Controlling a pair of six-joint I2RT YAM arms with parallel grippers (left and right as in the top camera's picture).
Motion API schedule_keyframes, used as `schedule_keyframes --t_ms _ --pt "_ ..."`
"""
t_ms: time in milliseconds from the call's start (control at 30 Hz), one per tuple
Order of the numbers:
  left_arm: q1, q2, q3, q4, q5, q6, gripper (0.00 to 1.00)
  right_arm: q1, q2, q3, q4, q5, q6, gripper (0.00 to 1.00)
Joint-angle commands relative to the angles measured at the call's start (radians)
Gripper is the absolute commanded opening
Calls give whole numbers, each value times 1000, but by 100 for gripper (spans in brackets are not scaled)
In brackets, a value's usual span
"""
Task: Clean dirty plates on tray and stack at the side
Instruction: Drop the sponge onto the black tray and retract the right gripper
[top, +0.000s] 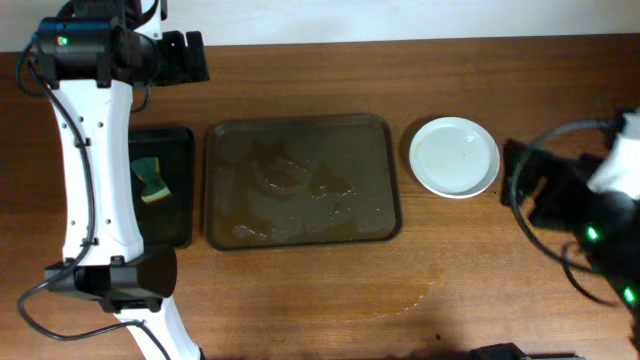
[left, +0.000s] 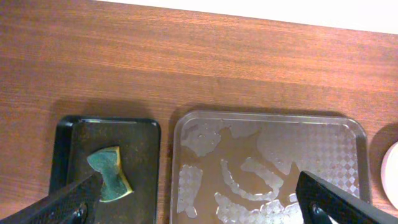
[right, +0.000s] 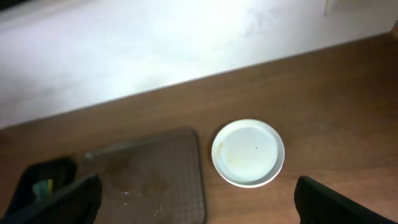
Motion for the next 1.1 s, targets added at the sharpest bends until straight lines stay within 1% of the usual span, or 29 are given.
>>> schedule_keyframes --t_ms 0,67,167,200,267,333,367,433,533,700,800,933,1067 --pt "-1 7 -2 -1 11 2 99 5 -48 8 0 8 -13 98" --pt "-1 7 -2 -1 11 2 99 5 -57 8 -8 8 -13 98" --pt "-1 7 -2 -1 11 2 99 5 -54 -2 2 61 -28 99" --pt "-1 7 -2 -1 11 2 99 5 -55 -24 36 79 -28 98" --pt "-1 7 -2 -1 11 2 99 4 -79 -117 174 142 -38 98" --pt "-1 7 -2 -1 11 2 99 -6 -138 -294 403 133 -145 98" --pt "-1 7 -2 -1 11 2 99 -21 -168 -376 494 117 -169 98" --pt "-1 7 -2 -1 11 2 99 -72 -264 -600 707 19 -228 98" --pt "-1 7 -2 -1 11 2 99 -129 -408 -856 887 -74 -230 98" --pt "-1 7 -2 -1 11 2 99 -219 -709 -1320 1169 -192 -229 98" --pt "-1 7 -2 -1 11 2 99 -220 -846 -1489 1238 -208 -224 99" --pt "-1 7 -2 -1 11 2 99 -219 -991 -1623 1273 -216 -219 98" --pt "-1 7 -2 -1 11 2 99 -218 -1003 -1699 1290 -216 -219 98"
